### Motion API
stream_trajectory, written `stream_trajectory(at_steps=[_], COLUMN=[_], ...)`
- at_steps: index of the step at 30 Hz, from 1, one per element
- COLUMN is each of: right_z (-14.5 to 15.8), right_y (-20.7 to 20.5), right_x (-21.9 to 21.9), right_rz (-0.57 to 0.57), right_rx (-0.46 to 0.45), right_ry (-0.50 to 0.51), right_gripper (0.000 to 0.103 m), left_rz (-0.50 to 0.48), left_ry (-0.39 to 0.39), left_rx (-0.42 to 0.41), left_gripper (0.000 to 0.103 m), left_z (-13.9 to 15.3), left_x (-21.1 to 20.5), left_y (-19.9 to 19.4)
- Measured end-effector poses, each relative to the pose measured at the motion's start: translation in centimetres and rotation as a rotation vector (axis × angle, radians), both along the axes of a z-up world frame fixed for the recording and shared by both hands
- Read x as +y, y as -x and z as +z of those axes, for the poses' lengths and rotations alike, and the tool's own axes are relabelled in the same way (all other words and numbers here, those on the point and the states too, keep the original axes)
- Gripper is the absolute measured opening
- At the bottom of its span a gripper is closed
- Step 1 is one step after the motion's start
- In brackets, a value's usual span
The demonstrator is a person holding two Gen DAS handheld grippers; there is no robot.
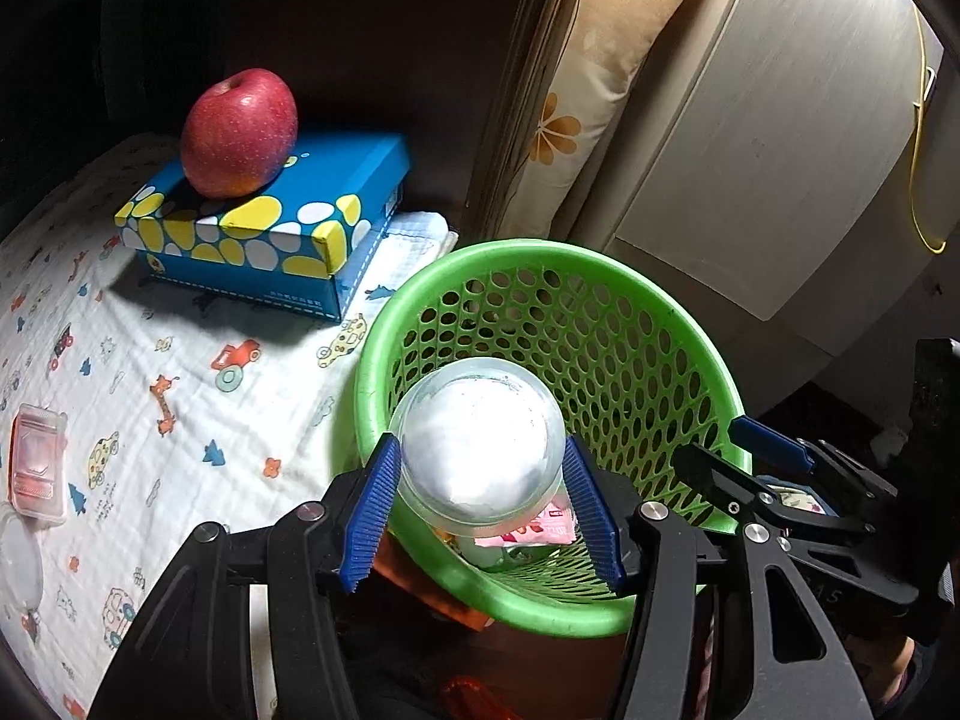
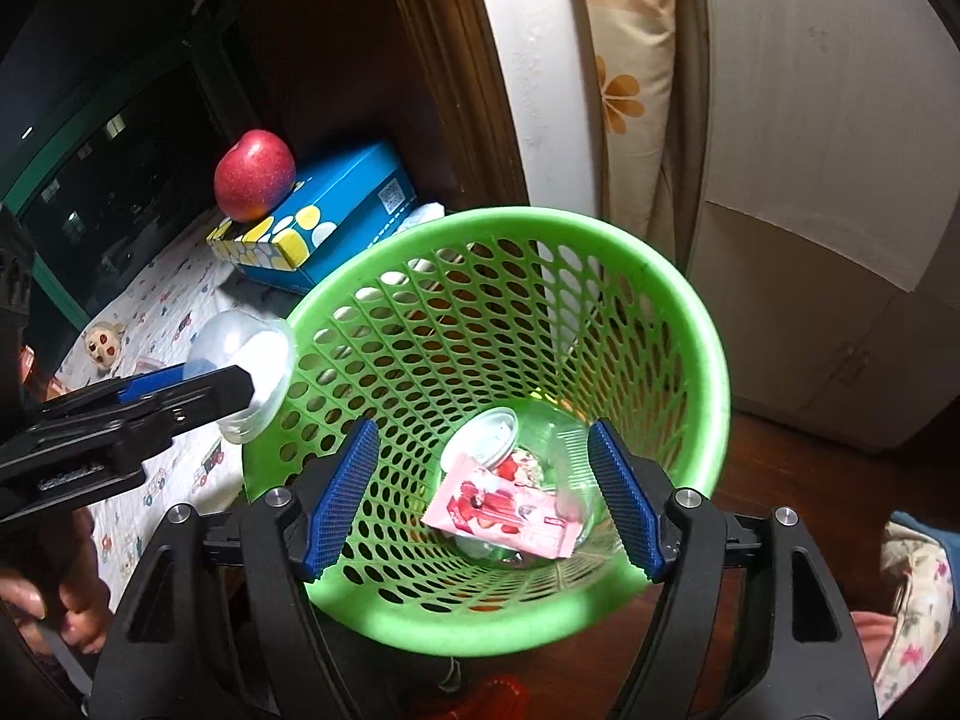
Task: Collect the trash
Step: 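Move both open tools back over the remaining items on the bed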
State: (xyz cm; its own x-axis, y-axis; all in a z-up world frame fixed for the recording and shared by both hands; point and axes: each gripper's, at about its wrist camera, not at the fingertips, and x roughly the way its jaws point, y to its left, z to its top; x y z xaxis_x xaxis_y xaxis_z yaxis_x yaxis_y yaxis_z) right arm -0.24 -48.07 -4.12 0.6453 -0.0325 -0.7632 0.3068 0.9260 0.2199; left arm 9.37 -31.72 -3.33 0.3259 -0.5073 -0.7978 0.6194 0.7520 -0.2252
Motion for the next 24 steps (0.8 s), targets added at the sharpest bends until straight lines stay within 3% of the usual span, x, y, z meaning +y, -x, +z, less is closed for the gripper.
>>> stream_trajectory(at_steps=[12, 24], right_z=[0.5, 1.0], right_y=[2.4, 1.6], right_x=[-0.6, 2.4], right_rz=[-0.023, 0.049], right_rx=[-0.026, -0.055], right_ry=[-0.018, -0.044], right_gripper=[0.075, 0.08], left_rz=[-0.022, 0.128], left_ry=[0.001, -0.028], left_rx=[0.018, -0.039], left_gripper=[0.062, 0.073], left_z=[-0.9, -0.2], left_x=[-1.3, 6.1], left_y=[0.4, 0.3])
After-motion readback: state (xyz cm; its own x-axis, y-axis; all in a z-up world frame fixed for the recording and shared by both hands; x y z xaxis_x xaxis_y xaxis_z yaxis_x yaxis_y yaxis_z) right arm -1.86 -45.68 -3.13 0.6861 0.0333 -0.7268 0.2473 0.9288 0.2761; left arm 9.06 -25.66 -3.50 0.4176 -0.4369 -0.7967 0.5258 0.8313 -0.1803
